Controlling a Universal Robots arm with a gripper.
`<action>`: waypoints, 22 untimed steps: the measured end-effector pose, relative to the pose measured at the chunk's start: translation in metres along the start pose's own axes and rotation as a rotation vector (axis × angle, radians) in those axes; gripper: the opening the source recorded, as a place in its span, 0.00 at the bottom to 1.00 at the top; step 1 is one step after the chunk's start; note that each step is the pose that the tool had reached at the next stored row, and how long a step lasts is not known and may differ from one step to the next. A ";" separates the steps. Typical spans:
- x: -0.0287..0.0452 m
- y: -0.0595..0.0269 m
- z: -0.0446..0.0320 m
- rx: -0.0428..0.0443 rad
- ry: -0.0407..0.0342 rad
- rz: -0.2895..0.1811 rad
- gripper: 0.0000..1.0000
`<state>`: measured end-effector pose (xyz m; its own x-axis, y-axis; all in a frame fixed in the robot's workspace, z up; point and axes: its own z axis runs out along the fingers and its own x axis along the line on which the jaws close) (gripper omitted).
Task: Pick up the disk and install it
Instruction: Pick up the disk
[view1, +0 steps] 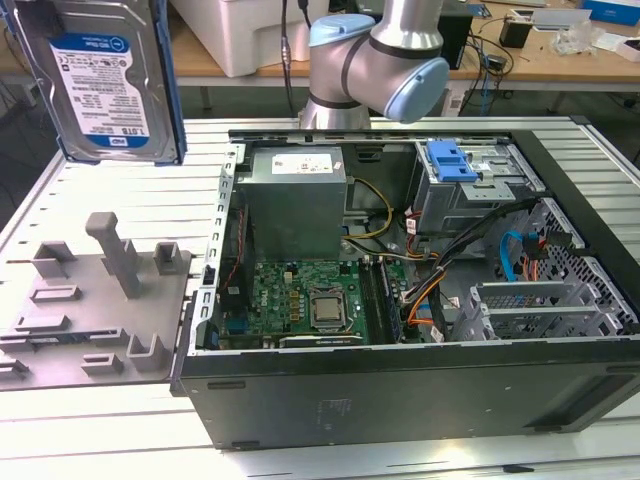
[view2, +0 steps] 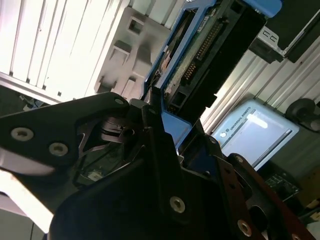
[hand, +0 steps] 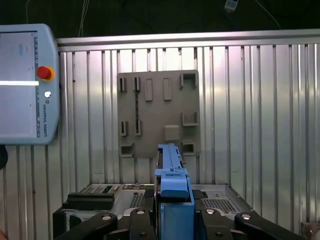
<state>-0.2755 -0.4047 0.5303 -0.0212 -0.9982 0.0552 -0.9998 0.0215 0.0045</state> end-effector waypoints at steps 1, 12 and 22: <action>0.0015 -0.0035 0.0001 0.0000 0.0000 0.000 0.37; 0.0253 -0.0580 0.0011 -0.0001 0.0000 0.000 0.37; 0.0423 -0.1146 0.0018 0.0000 -0.0003 -0.001 0.37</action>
<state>-0.1618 -0.4494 0.5303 -0.0206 -0.9983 0.0549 -0.9998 0.0208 0.0045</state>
